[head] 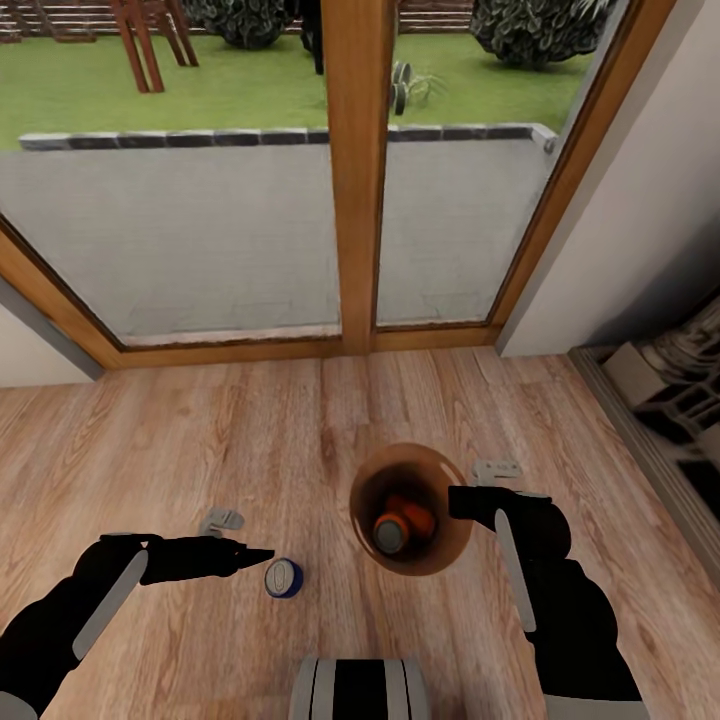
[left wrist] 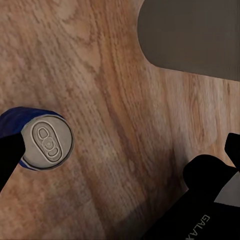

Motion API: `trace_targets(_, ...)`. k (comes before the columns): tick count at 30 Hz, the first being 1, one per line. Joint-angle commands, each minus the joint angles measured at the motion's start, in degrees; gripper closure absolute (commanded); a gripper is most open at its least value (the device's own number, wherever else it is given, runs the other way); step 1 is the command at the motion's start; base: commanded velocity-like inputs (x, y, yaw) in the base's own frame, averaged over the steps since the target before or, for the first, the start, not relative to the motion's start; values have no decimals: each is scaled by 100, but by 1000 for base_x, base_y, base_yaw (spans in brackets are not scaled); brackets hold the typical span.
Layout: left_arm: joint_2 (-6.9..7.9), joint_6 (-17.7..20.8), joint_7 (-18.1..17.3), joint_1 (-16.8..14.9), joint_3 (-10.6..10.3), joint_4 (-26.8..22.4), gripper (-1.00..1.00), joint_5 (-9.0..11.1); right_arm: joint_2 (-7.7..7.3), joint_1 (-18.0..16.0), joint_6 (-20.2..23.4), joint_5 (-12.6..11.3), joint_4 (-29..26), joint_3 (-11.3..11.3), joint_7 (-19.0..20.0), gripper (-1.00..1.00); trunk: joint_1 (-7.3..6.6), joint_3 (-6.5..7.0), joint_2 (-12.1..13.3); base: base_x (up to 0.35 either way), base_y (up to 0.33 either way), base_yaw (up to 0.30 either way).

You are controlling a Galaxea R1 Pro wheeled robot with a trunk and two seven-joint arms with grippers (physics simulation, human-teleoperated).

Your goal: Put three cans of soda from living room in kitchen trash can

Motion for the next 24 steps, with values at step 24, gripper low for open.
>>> trace_targets(24, -4, 0, -5, 0, 0, -8, -100, -11, 2, -1, 0, -142, -1, 15, 76, 100, -1, -151, 0, 0, 0, 0)
